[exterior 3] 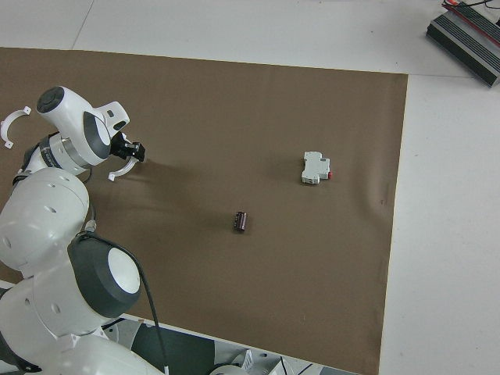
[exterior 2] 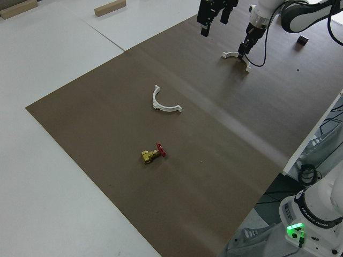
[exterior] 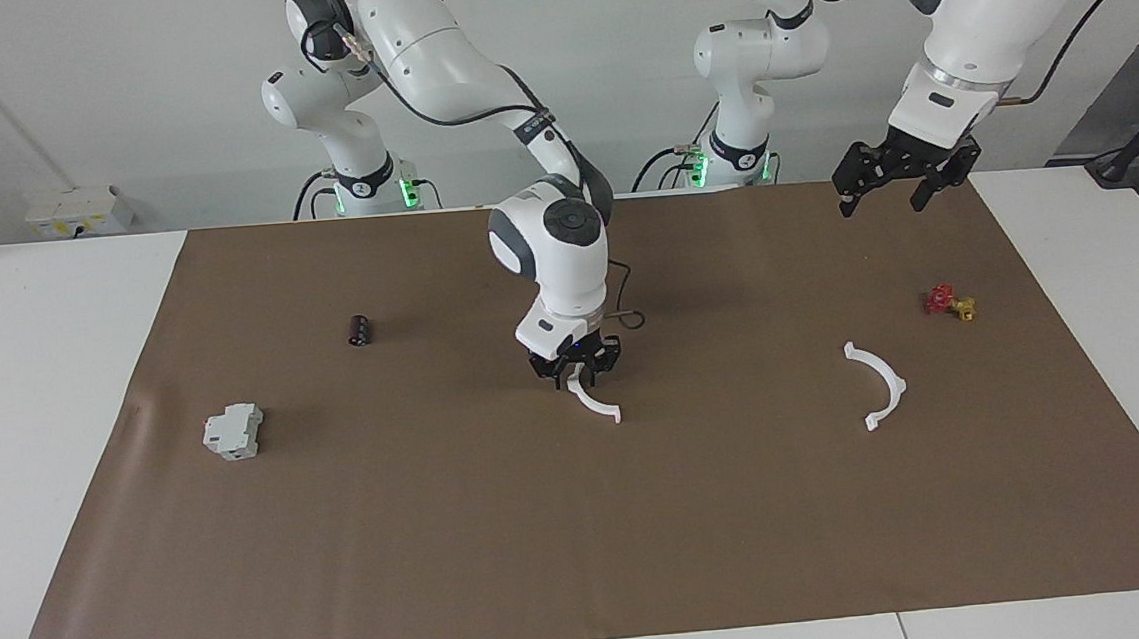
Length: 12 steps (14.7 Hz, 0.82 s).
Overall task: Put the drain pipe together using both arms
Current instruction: 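Carry the clamp half toward the table centre and set it down, then release the clamp half and withdraw the right gripper to rest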
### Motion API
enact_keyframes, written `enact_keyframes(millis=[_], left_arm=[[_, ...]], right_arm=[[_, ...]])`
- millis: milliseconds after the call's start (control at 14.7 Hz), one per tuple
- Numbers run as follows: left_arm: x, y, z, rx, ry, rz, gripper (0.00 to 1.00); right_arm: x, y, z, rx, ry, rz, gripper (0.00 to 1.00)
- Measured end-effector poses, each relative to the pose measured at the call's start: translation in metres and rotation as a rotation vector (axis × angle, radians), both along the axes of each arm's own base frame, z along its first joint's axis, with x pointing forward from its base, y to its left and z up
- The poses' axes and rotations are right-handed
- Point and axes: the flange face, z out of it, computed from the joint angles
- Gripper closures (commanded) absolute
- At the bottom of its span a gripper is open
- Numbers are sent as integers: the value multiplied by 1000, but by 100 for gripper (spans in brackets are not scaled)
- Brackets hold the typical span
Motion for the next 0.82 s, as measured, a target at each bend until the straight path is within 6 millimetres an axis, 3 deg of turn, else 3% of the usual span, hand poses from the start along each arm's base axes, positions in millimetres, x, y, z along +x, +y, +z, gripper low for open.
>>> enact_keyframes(millis=[136,273,409,546,682,819], left_arm=[[0,0,-5,-1,-7,1,0],[0,5,-19,-4,-31,10,0],[-1,21,-35,-7,-48,36,0],[2,32,-42,-11,-77,52,0],[5,33,-54,-13,-104,55,0],[8,32,-77,-14,-127,56,0]], right_arm=[[2,-1,24,16,-19,-4,0],[12,-27,71,26,-34,-45,0],[32,-83,125,40,-53,-99,0],[52,-158,166,47,-72,-128,0],[61,-225,193,38,-68,-139,0],[58,-279,214,28,-39,-154,0]])
